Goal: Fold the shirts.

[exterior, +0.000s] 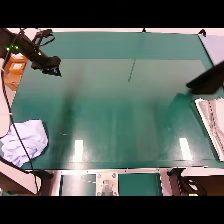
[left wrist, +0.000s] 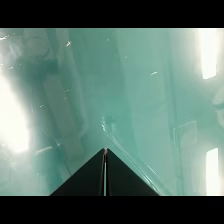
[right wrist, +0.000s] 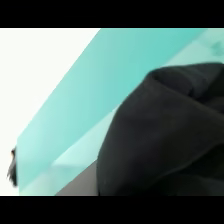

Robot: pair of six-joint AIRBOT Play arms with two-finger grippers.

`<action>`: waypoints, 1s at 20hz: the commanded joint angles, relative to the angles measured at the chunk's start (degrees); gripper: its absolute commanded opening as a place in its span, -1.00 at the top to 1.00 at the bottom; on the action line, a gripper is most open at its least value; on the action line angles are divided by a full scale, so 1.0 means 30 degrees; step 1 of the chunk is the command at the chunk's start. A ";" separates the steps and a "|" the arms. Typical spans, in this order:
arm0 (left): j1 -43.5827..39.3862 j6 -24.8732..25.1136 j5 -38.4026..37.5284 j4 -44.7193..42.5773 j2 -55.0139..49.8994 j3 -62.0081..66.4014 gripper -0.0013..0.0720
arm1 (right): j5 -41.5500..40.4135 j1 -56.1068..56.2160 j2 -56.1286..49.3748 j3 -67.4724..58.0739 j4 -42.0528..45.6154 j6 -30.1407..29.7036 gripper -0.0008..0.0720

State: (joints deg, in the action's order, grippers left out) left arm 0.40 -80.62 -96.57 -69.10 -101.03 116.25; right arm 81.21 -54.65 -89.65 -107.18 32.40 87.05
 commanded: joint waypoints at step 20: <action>0.0000 0.0036 -0.0969 0.0182 0.0000 -0.0007 0.88 | 0.7839 -0.4568 0.0976 0.4736 2.0895 0.4138 0.92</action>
State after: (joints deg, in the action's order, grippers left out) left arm 0.40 -80.51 -99.66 -68.55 -101.03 116.25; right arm 104.62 -68.31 -86.59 -98.59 86.83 98.96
